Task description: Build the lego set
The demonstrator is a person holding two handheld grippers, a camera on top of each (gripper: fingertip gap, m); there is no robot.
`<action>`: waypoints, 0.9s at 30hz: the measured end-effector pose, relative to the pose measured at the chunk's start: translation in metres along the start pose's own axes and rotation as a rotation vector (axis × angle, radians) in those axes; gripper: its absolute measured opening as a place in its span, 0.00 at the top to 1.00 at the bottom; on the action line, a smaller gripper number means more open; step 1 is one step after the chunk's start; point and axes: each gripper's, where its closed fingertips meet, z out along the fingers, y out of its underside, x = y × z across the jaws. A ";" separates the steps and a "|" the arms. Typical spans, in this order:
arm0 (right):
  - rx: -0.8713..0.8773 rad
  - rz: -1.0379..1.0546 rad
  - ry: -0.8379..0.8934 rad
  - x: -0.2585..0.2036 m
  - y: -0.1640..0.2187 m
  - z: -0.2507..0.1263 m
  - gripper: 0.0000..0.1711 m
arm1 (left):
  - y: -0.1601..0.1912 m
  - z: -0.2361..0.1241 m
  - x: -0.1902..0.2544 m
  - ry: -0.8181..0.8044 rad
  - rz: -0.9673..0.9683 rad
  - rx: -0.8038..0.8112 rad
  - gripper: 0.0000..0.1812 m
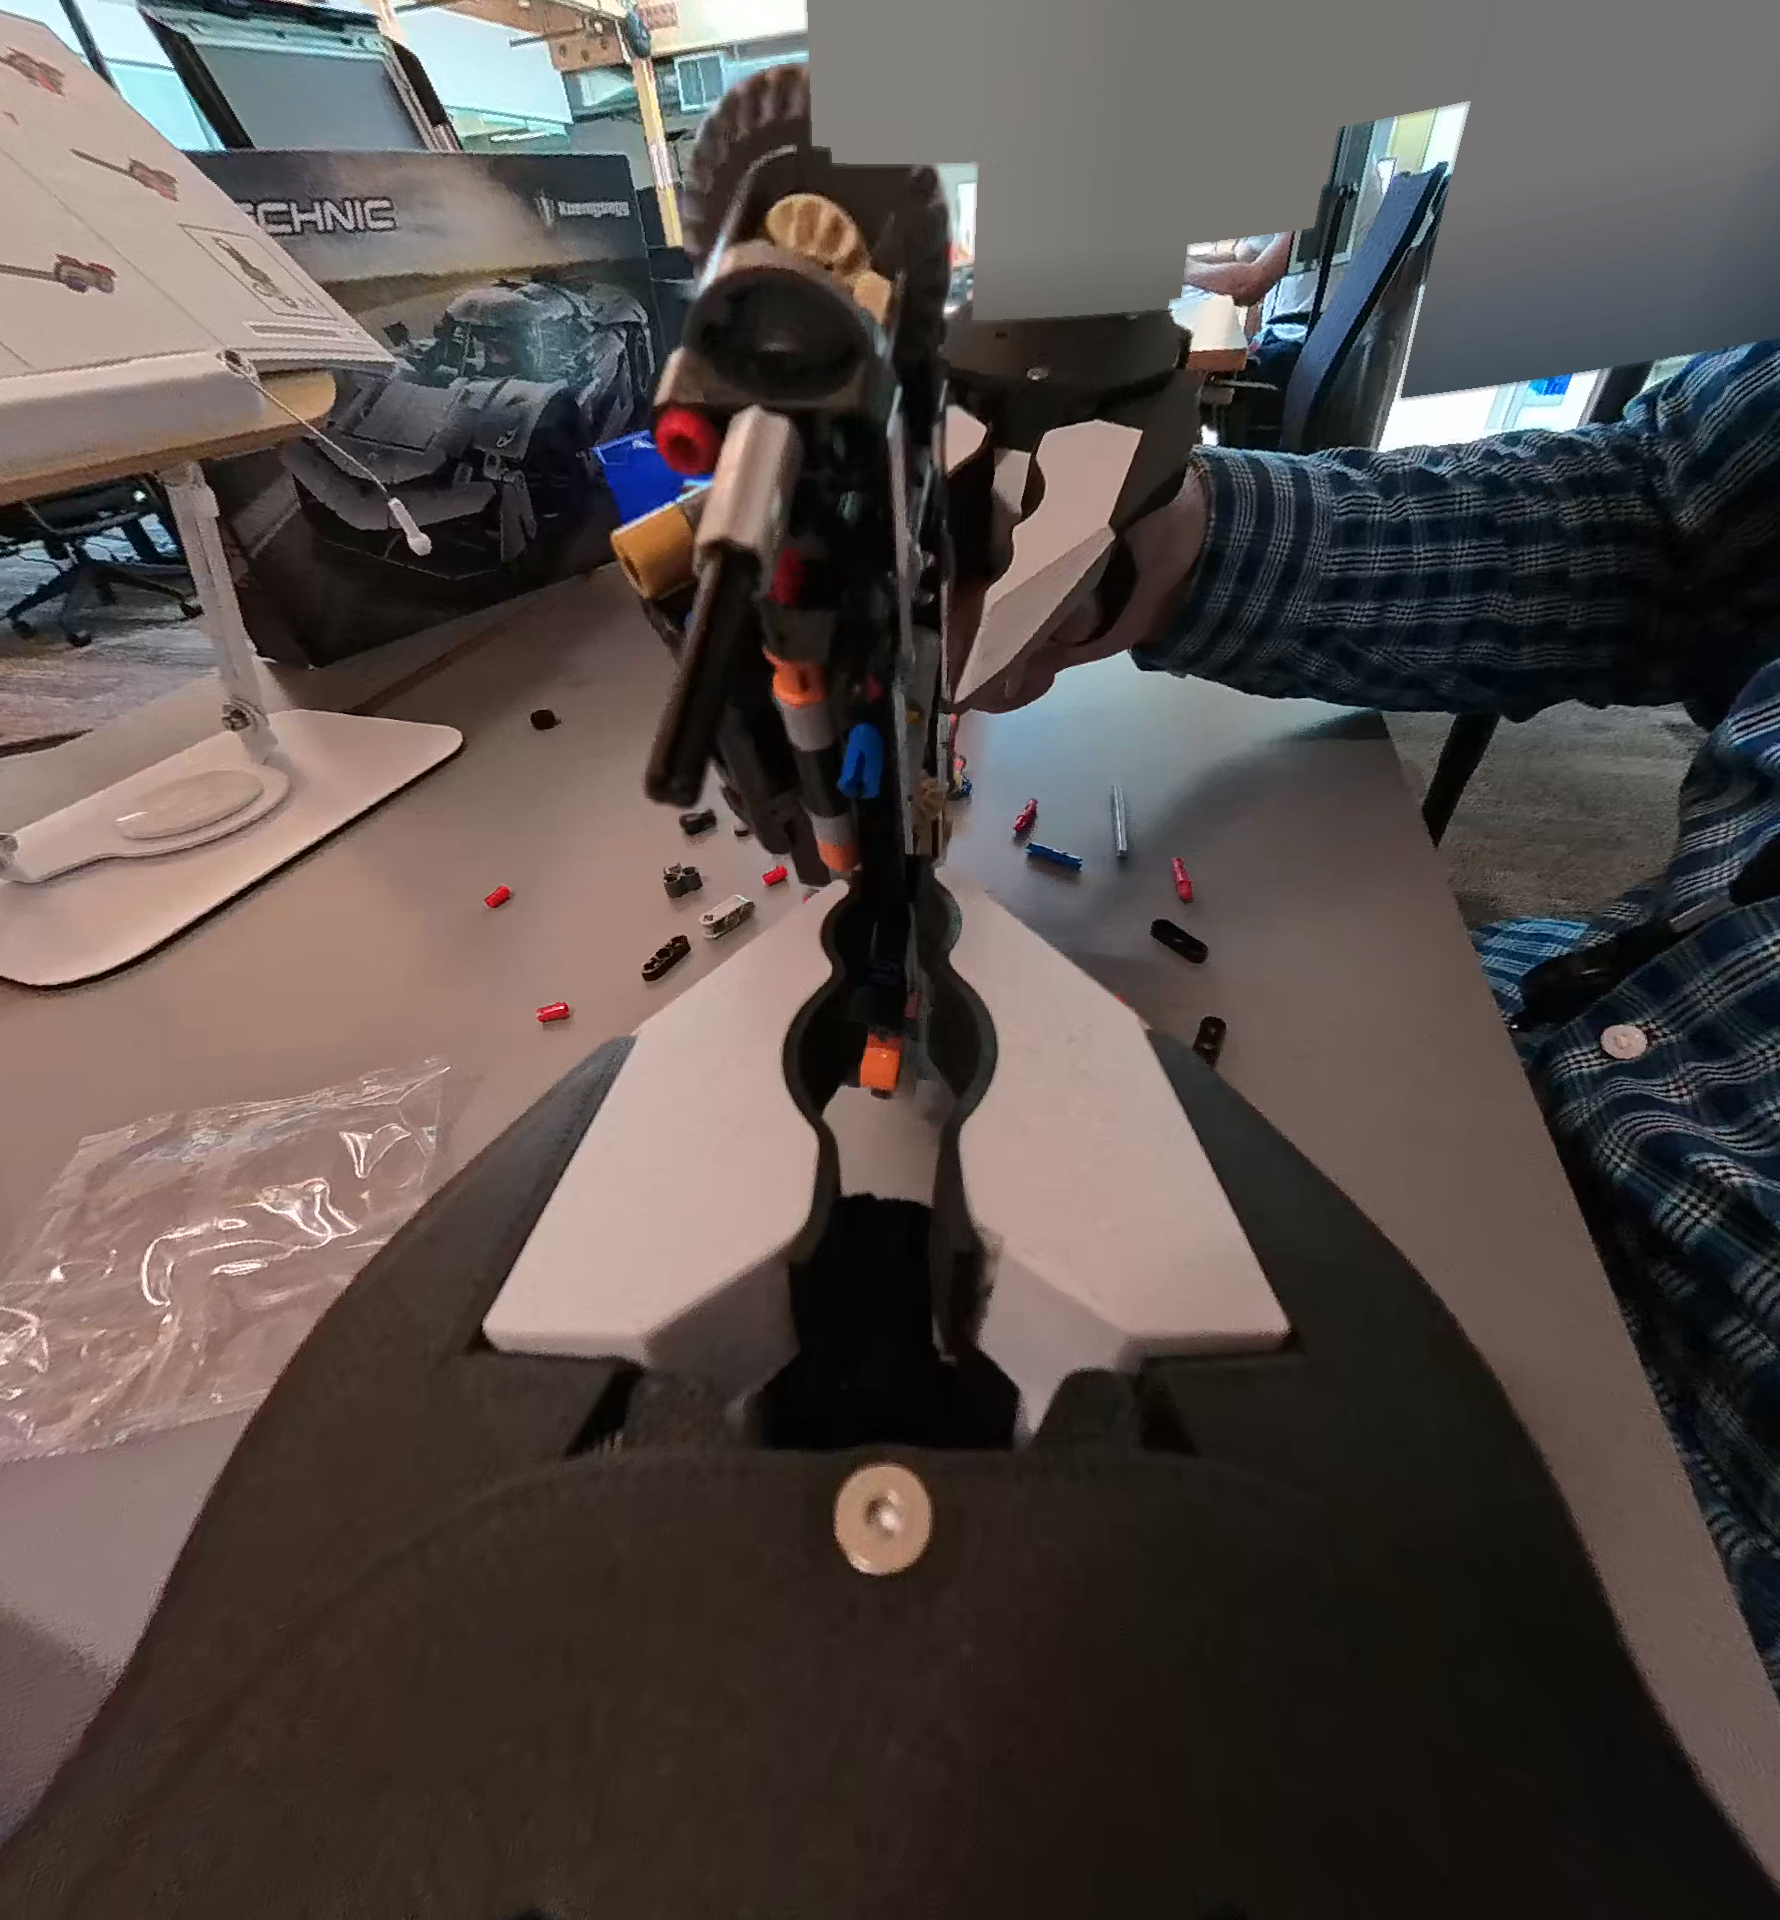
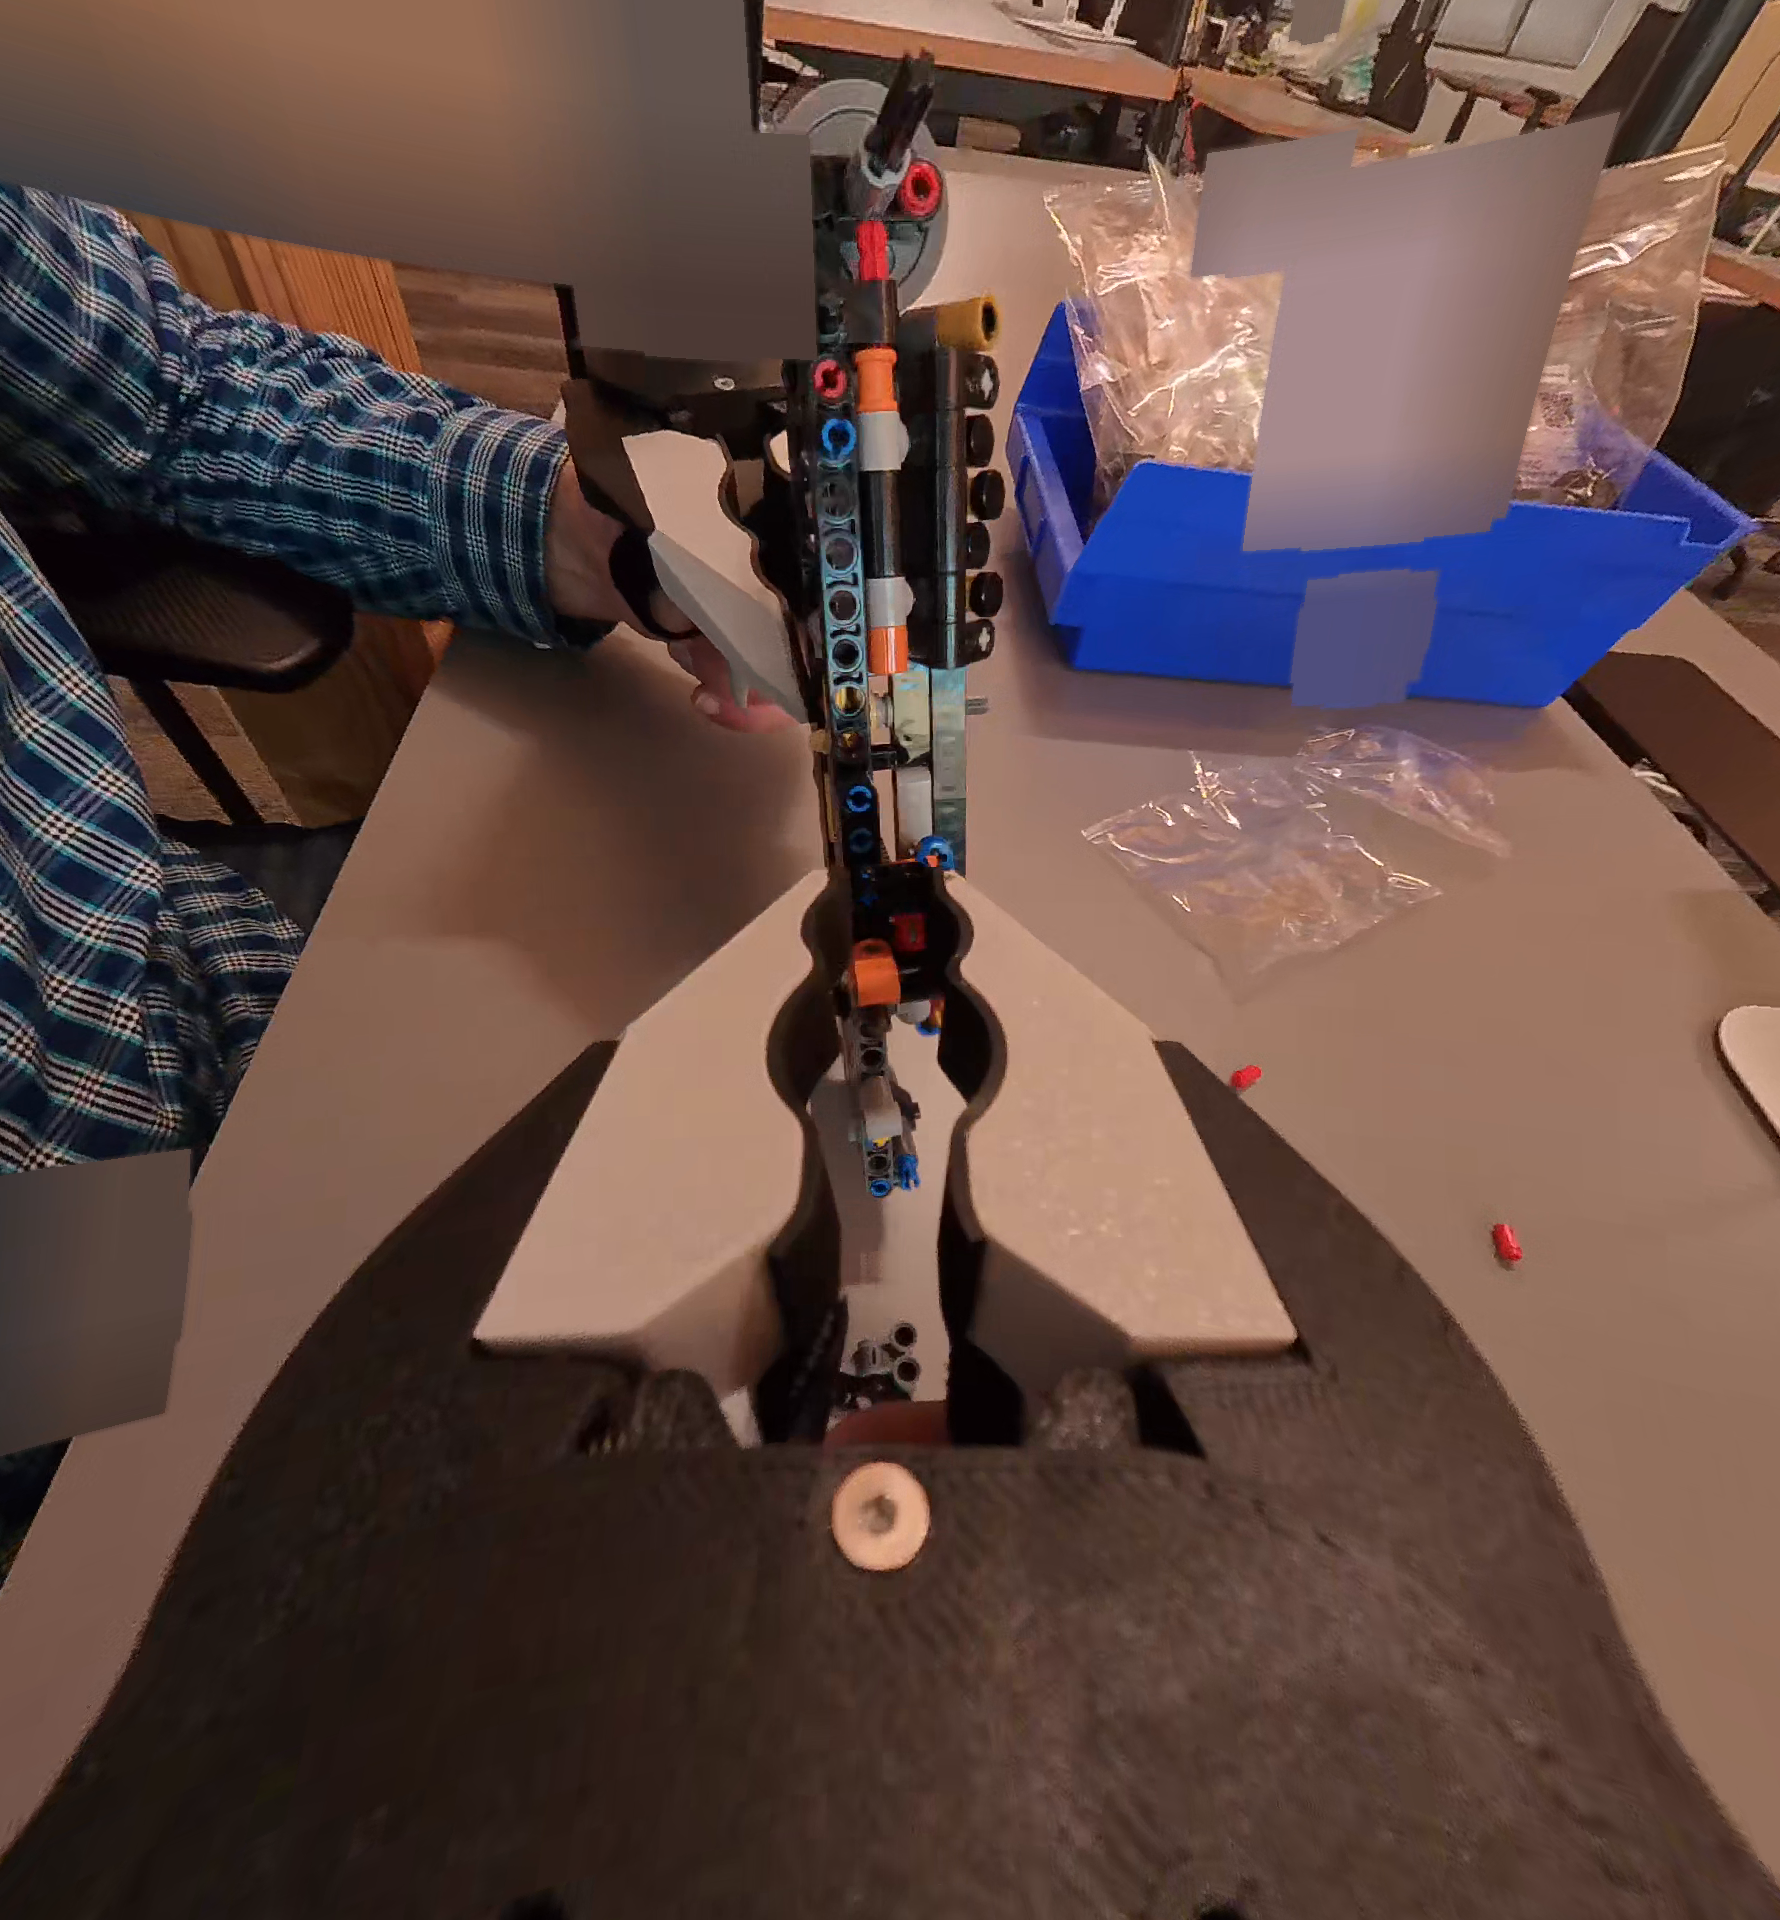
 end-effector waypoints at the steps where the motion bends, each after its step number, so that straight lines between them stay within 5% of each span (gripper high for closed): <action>1: 0.005 0.016 -0.009 0.000 0.000 0.000 0.94 | -0.001 0.000 0.000 0.006 -0.005 0.000 0.97; 11: -0.146 -0.148 -0.048 0.005 0.007 0.004 0.93 | -0.008 0.000 0.000 0.082 -0.053 -0.027 0.97; 20: -0.121 -0.083 -0.109 0.005 0.008 0.004 0.94 | -0.009 0.001 0.000 0.094 -0.050 -0.036 0.97; 27: -0.093 -0.078 -0.089 0.004 0.007 0.004 0.94 | 0.003 0.000 0.006 0.027 0.011 -0.104 0.81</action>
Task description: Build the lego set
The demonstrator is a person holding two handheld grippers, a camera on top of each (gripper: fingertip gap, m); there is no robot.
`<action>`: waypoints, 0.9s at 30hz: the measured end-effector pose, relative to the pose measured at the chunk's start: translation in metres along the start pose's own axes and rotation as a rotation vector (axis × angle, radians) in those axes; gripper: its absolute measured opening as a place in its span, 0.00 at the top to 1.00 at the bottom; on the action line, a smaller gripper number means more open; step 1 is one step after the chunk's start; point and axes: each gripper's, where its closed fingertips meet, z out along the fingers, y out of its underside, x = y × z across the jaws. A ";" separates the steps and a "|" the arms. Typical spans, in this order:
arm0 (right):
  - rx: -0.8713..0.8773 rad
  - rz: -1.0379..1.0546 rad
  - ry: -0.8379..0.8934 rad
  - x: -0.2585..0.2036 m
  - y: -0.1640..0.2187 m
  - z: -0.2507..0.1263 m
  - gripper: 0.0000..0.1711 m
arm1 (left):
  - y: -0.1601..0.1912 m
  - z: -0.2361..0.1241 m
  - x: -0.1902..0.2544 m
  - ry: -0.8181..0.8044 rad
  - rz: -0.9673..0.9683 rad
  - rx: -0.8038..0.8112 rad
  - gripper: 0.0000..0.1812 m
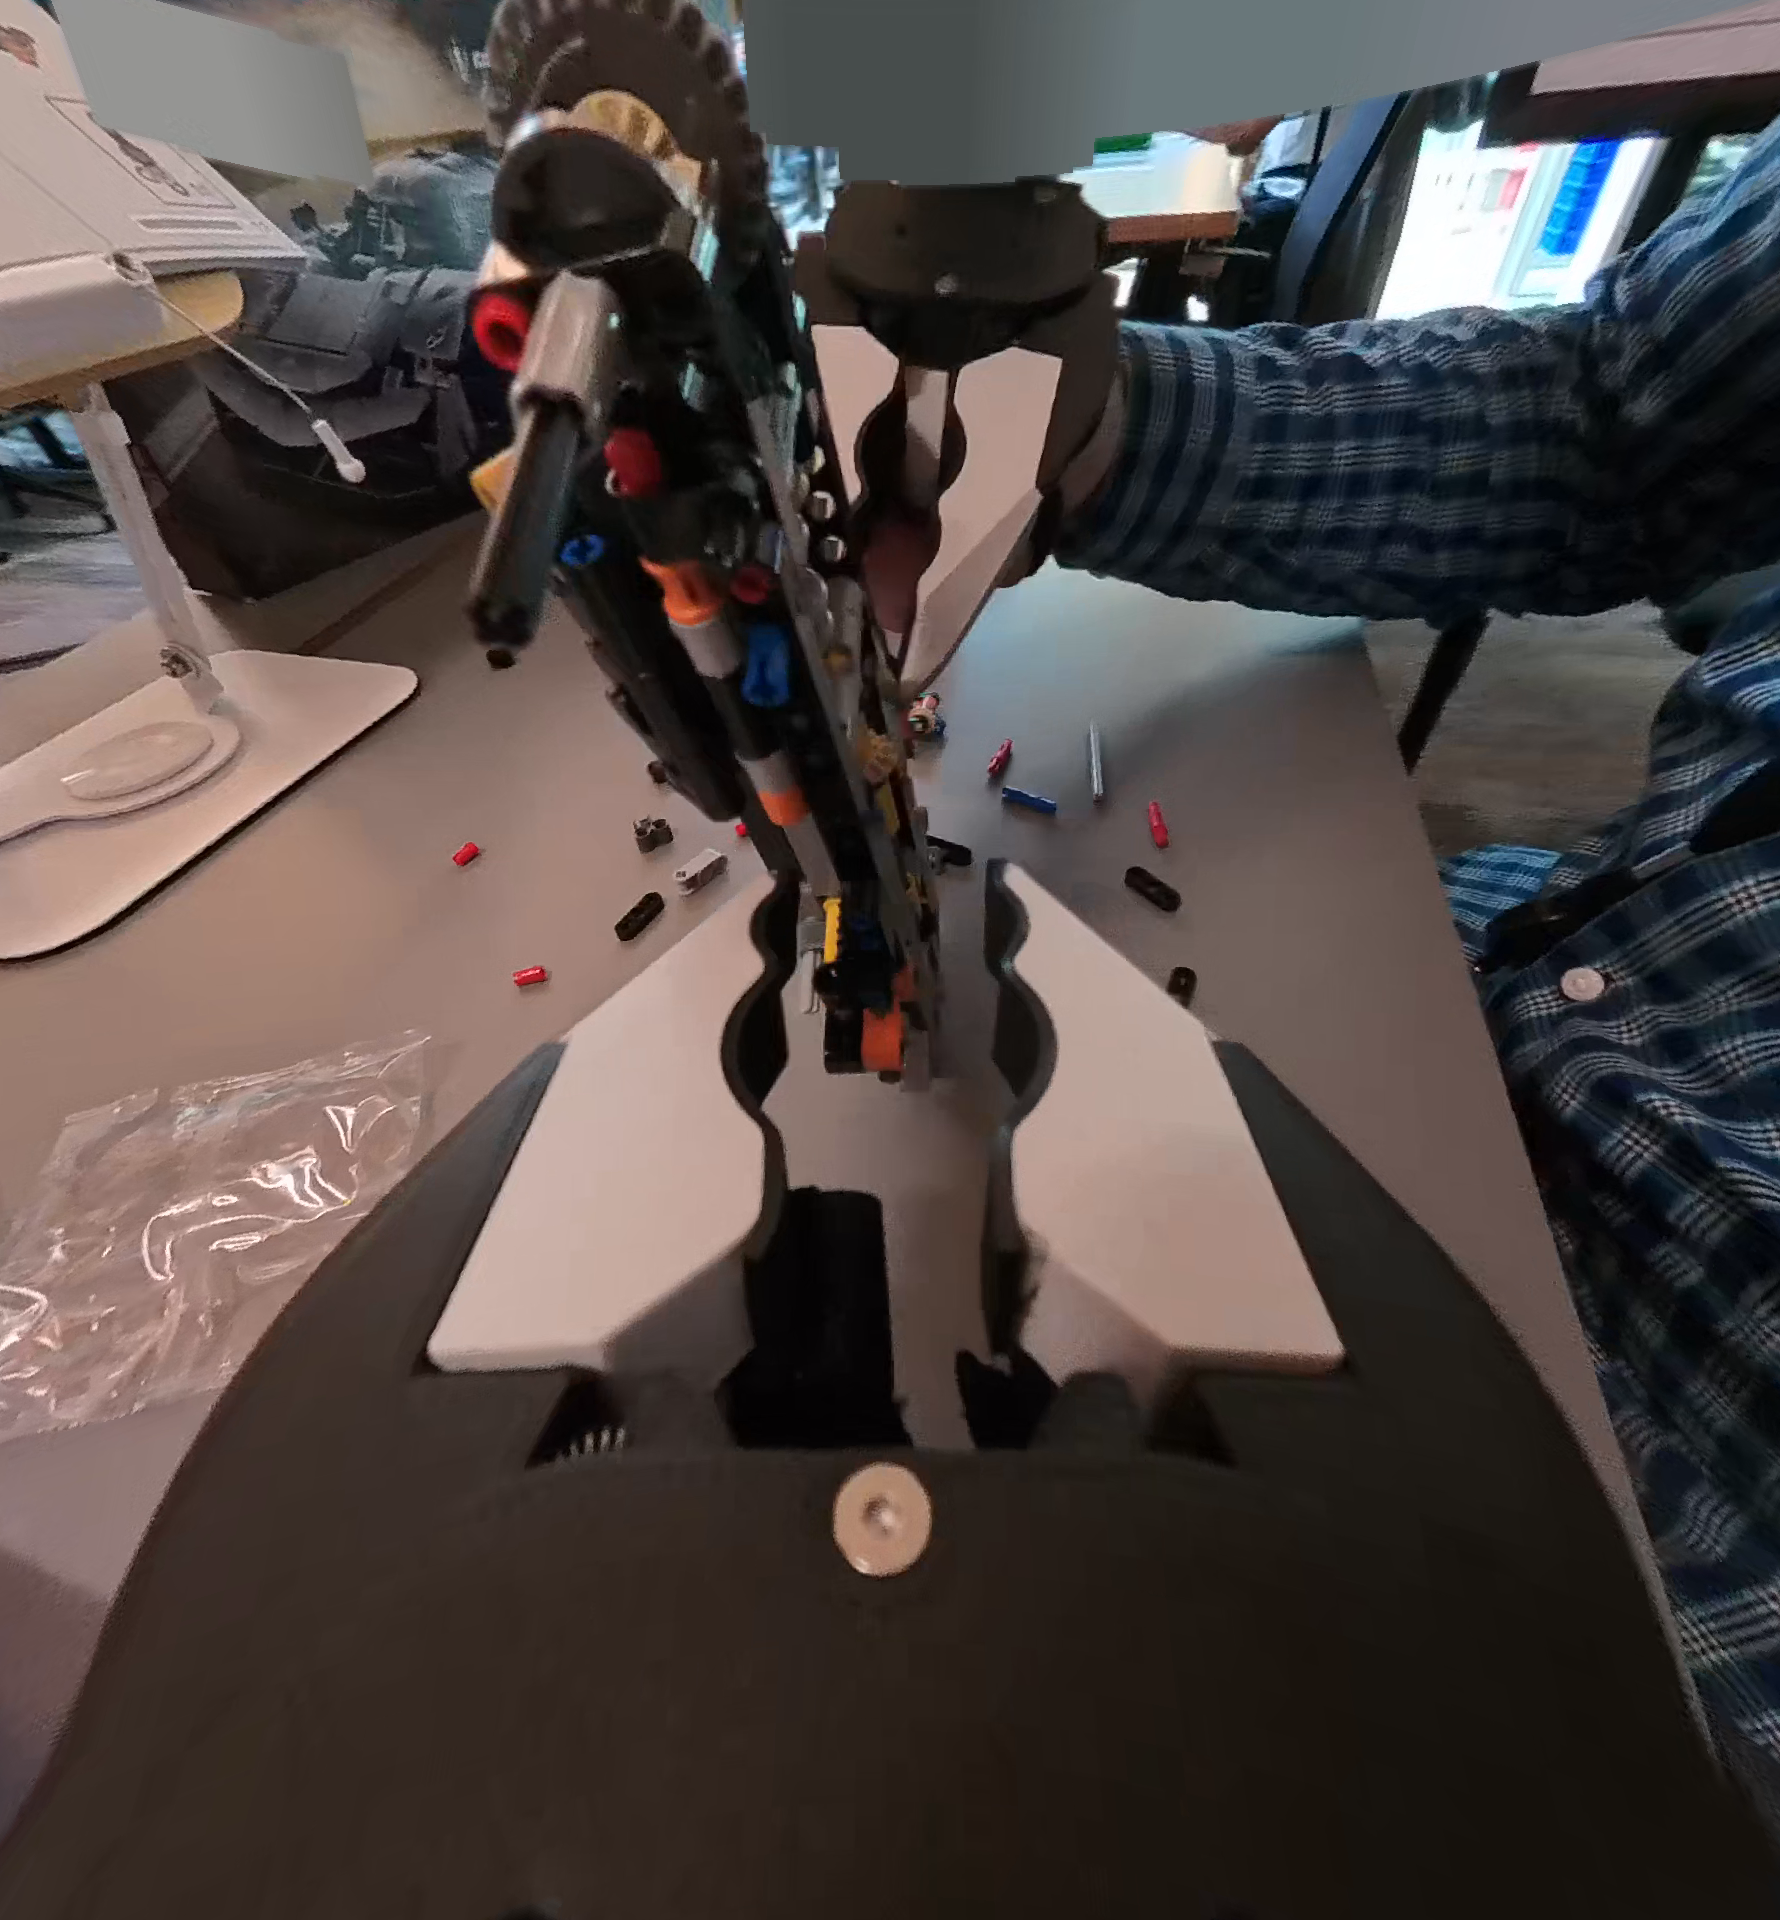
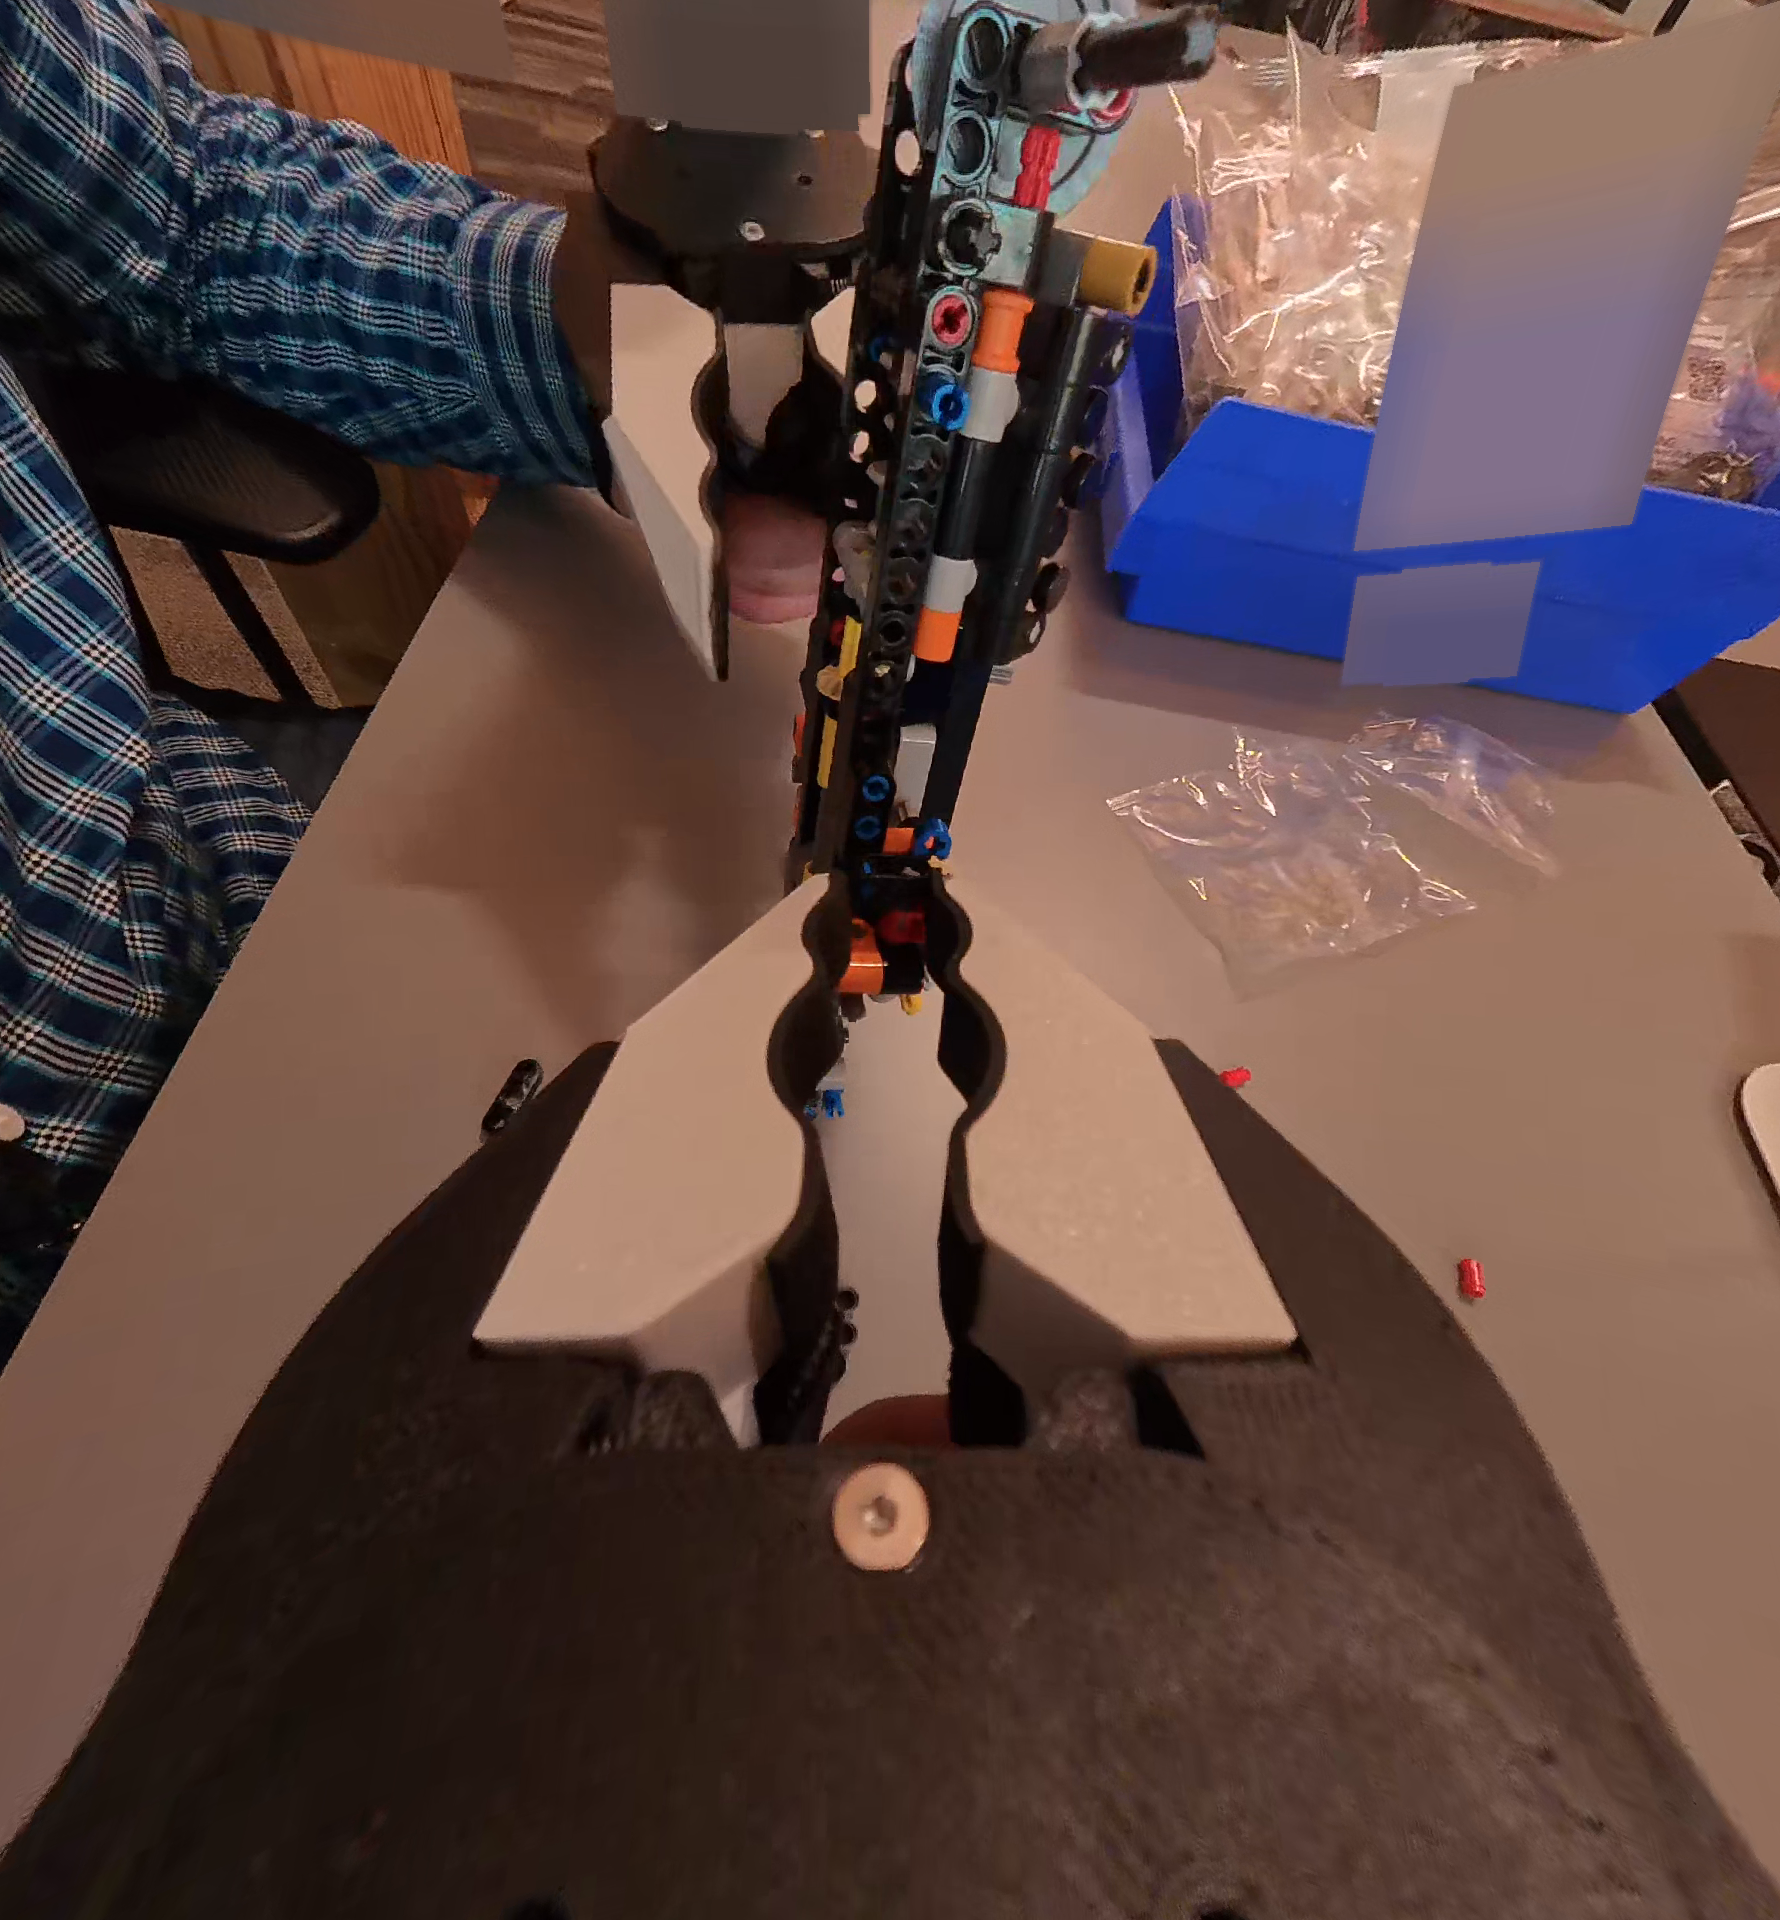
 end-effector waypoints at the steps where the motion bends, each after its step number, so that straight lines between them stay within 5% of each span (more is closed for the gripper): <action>1: 0.004 0.000 -0.001 -0.001 0.000 0.000 0.94 | 0.000 0.001 -0.002 -0.018 -0.004 0.001 0.82; 7: 0.012 -0.003 0.009 -0.003 -0.002 0.001 0.94 | 0.000 0.011 -0.001 -0.026 -0.001 0.007 0.96; 19: -0.099 -0.135 -0.019 -0.017 0.001 -0.004 0.93 | -0.001 0.015 0.011 0.051 0.141 -0.045 0.97; 27: -0.005 -0.045 -0.026 -0.019 0.000 -0.005 0.93 | 0.000 0.016 0.012 0.071 0.203 -0.038 0.96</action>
